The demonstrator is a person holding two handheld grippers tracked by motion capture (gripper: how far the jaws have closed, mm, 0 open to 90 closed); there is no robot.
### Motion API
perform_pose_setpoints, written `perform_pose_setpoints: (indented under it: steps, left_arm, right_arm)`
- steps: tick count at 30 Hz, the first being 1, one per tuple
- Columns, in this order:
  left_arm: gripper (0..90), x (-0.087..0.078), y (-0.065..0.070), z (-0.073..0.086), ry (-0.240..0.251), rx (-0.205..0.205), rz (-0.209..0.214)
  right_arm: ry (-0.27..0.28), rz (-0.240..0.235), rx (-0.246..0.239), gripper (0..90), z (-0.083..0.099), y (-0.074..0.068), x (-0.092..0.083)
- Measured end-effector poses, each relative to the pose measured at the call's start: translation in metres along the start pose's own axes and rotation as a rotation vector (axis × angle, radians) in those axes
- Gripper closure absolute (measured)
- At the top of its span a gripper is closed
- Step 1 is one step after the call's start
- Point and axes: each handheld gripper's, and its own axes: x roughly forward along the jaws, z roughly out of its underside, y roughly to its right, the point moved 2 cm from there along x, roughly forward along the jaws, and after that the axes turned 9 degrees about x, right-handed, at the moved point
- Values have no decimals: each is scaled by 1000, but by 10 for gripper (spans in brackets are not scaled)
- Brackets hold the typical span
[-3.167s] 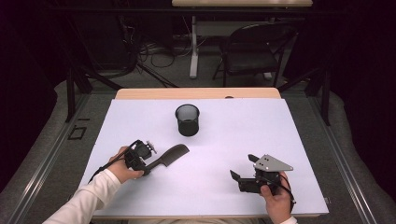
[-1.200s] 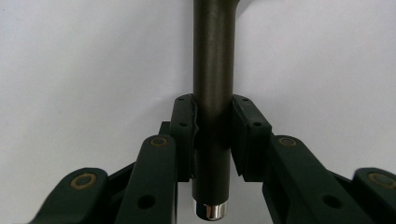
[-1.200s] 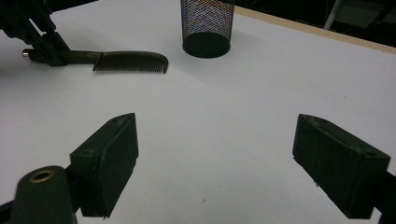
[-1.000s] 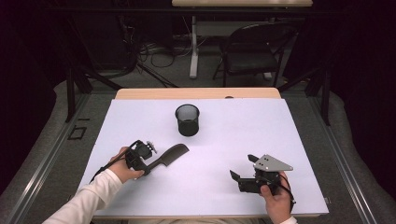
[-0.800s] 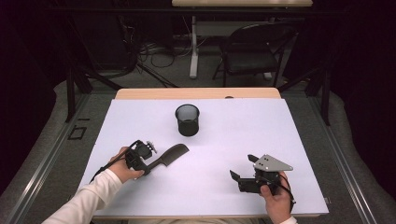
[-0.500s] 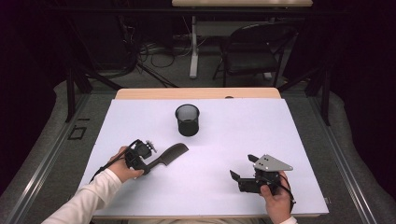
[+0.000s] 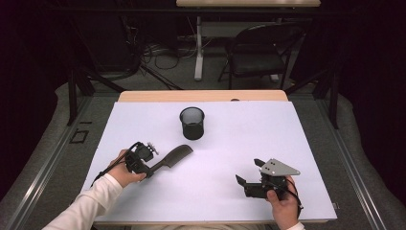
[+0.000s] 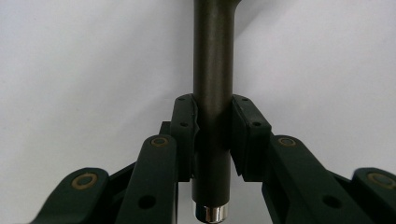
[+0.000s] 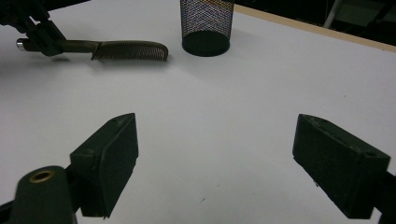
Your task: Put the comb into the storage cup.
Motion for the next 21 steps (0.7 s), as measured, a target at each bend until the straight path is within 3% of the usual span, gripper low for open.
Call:
perform_pose_setpoints:
  steps: [21]
  left_arm:
    - [726,-32,-3,2,150,-32,-40]
  right_arm:
    - [-2,1,-4,141,0,0,0]
